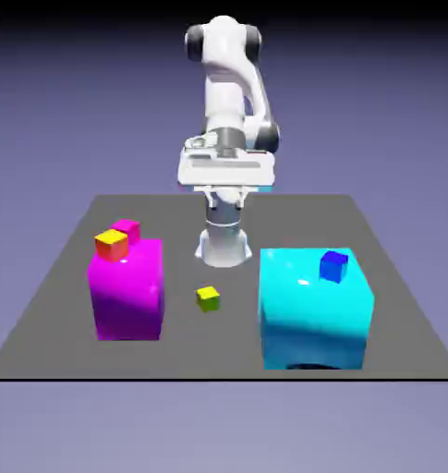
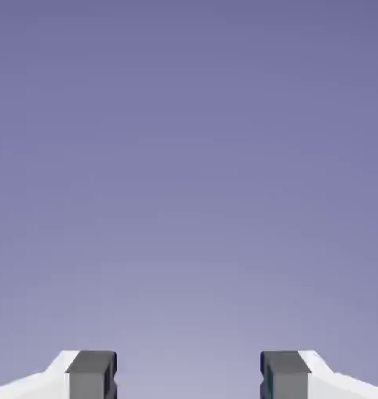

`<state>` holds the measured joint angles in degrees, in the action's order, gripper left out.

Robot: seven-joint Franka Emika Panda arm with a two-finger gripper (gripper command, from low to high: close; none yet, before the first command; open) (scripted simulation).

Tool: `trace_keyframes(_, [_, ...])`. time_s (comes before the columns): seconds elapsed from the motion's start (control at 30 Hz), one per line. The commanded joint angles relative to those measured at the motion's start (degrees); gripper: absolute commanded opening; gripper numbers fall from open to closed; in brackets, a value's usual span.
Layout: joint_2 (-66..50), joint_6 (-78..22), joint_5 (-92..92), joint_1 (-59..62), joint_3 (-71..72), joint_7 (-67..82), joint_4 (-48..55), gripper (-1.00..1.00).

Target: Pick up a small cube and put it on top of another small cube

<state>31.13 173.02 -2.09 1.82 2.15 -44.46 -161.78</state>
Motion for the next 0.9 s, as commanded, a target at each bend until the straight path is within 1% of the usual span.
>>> trace_keyframes(0.0, [-1.27, -0.82, -1.74, 2.08, 1.78, -1.66, -0.65, 0.0])
trace_keyframes(0.53, [-21.53, -13.94, -29.52, 35.3, 30.29, -28.24, -10.97, 0.0])
trace_keyframes(0.6, [-22.16, -14.34, -30.39, 36.33, 31.18, -29.06, -11.29, 0.0])
trace_keyframes(0.87, [-38.75, 0.58, -23.93, 32.56, 25.14, -32.25, -9.6, 0.0])
